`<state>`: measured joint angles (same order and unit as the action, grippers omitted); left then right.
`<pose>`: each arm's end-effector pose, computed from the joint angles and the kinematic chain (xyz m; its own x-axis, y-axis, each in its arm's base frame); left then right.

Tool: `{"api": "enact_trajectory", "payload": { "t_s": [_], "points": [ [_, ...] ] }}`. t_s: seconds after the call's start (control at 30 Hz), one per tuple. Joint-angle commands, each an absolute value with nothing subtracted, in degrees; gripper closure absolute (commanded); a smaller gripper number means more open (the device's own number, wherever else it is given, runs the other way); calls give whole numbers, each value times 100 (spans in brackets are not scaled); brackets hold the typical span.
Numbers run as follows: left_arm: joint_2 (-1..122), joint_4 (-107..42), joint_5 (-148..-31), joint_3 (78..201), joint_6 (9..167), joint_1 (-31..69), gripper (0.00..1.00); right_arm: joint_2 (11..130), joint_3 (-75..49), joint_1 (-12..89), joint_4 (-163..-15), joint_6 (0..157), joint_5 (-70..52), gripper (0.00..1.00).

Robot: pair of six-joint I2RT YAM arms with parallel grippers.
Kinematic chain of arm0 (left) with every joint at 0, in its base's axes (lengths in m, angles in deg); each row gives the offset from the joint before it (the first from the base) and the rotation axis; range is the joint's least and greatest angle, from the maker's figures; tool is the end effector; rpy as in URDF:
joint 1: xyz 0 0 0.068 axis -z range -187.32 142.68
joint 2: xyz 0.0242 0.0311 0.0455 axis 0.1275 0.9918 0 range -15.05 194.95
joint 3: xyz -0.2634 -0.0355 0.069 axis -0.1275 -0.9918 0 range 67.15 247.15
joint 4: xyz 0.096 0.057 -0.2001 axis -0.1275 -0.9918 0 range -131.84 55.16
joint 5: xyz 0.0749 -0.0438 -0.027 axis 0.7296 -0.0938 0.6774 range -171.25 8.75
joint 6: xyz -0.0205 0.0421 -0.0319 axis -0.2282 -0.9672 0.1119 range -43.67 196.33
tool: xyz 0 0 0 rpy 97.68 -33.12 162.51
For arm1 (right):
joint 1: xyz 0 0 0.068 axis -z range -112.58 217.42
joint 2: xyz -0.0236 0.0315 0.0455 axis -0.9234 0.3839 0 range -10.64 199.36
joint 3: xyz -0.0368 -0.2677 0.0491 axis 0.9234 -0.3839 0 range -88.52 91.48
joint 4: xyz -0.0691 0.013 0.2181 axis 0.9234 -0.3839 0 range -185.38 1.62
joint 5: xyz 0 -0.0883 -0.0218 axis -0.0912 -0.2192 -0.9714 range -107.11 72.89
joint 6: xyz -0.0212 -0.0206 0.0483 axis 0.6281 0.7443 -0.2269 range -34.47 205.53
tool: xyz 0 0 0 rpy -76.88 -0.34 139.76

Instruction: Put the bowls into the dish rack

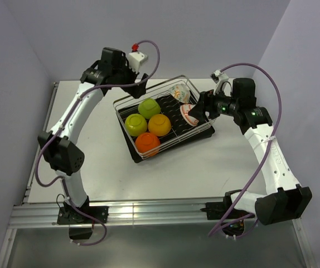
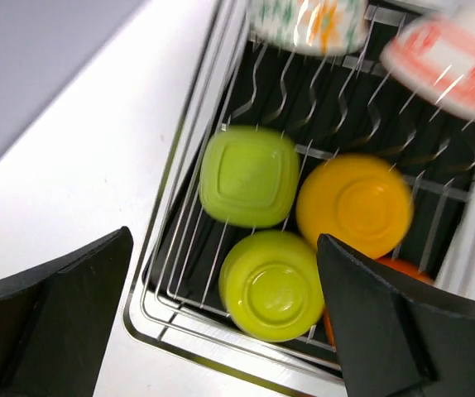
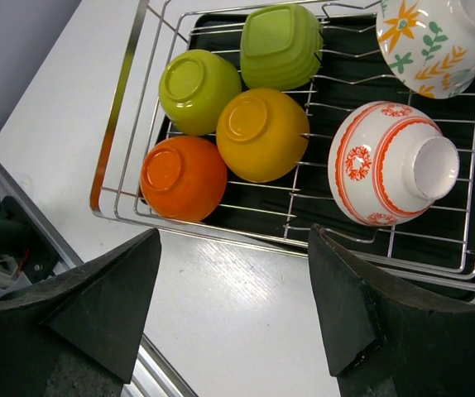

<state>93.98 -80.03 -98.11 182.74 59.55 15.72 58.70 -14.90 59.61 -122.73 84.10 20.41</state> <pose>0.3599 -0.1656 0.3785 -0.3816 0.4626 -0.8002 0.7242 0.6877 0.0522 0.2173 0.0542 0.3850 -0.5120 -0.0502 -0.8575 -0.6174 0.7156 0.3267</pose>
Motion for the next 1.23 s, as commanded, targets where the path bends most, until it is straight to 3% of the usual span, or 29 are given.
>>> {"api": "enact_trajectory", "payload": {
  "t_s": [0.0, 0.2, 0.47, 0.8, 1.2],
  "points": [
    [8840, -7519, -10042, 18563, 6849, 1561, 1, 5590, -1145, 6022, -12397, 8492, 1857, 20],
    [8656, -7958, -10382, 18590, 7815, 1413, 1, 5396, -1206, 6030, -12696, 8667, 1453, 0],
    [7401, -7800, -11333, 16965, 8205, 824, 1, 5221, -1531, 6066, -13232, 9018, 785, 0],
    [5923, -7510, -10639, 14260, 7308, 647, 1, 4755, -2839, 6066, -13382, 9476, 258, 0],
    [5246, -7167, -10533, 13439, 7352, 639, 0, 4526, -3183, 6066, -13400, 9643, 380, 0]
  ]
}}
